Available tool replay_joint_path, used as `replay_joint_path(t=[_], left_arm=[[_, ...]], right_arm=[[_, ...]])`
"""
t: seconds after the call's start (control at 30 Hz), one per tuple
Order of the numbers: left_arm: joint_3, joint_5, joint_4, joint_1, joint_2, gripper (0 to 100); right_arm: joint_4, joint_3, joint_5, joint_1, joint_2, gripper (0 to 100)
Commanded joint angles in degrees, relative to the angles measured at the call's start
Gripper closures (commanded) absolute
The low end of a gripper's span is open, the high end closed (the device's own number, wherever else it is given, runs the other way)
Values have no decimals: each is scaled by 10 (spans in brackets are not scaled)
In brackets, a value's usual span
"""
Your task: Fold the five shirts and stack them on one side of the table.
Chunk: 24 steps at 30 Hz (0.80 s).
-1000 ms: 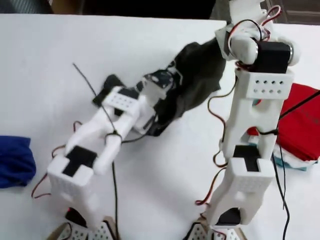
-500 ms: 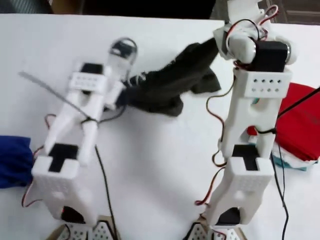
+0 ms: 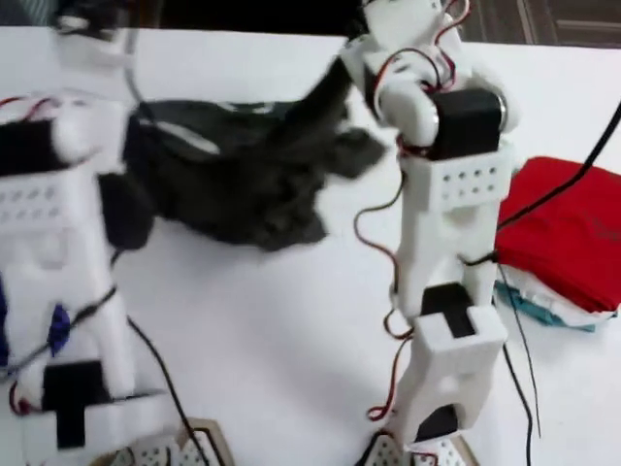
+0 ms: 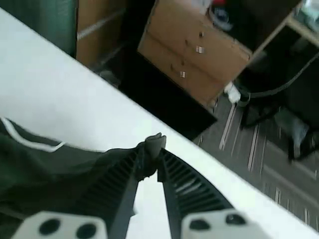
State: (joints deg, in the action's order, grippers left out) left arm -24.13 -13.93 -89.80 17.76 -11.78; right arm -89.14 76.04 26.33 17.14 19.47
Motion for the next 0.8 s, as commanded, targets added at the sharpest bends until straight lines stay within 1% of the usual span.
replay_joint_path(t=[0.0, 0.13, 0.27, 0.33, 0.4, 0.53, 0.63, 0.77], left_arm=[[-43, 0, -3, 50, -87, 975], [-64, 0, 2, 90, -162, 975], [-85, 0, 7, 97, -200, 975], [-78, 2, 31, 95, -199, 975], [-43, 4, 71, 91, -186, 975], [52, 4, 156, 34, -127, 975], [116, 4, 212, -22, -62, 975], [154, 4, 281, -87, 41, 975]], right_arm=[[-9, 50, 0, 37, -70, 978], [-39, 61, -1, 73, -110, 978], [-48, 61, -4, 80, -143, 978], [-47, 56, -4, 75, -149, 978], [-48, 53, -1, 68, -144, 978], [-44, 30, 0, 41, -99, 978], [-30, 25, -2, 17, -40, 978], [-10, 25, -4, -7, 57, 978]])
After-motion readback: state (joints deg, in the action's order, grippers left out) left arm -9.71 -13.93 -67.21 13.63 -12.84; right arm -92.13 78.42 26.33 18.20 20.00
